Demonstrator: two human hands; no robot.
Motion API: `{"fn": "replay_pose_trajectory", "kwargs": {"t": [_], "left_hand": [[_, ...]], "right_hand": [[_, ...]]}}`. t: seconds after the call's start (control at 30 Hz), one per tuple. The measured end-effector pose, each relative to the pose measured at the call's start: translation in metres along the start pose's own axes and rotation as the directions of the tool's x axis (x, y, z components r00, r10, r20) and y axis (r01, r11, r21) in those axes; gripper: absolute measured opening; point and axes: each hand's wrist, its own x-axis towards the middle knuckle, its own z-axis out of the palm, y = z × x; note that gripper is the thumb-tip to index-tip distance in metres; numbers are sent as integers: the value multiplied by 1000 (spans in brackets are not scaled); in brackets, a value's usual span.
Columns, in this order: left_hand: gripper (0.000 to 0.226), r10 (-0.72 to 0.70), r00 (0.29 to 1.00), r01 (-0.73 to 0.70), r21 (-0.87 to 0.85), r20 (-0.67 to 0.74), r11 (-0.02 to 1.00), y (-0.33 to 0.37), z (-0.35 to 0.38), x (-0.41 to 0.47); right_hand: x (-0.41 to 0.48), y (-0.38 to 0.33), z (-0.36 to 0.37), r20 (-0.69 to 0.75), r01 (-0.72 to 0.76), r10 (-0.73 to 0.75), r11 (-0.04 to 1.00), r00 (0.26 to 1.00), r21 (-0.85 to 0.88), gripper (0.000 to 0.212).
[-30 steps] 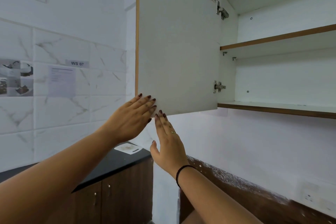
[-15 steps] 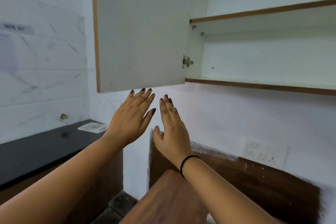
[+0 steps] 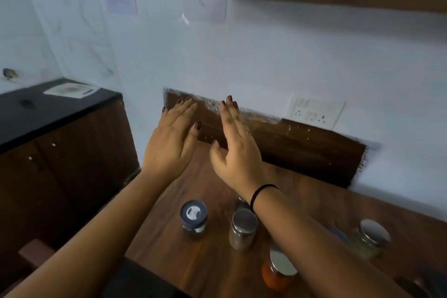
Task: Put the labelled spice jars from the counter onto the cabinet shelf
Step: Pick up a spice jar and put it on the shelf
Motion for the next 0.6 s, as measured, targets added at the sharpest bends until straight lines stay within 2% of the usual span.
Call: {"fn": "replay_pose_trajectory", "kwargs": {"t": [0.23,0.4,0.6], "left_hand": [[50,-162,984,171,-133,75,976,5,53,-43],[51,-369,929,360,-319,34,877,10,80,-61],[53,-475,877,467,-364,72,806,7,119,-74]], "right_hand": [[-54,16,10,97,-86,74,989,992,121,73],[-75,31,21,159,-136,107,974,981,182,75],[-87,51,41,226,-234,175,934,958,270,69]]}}
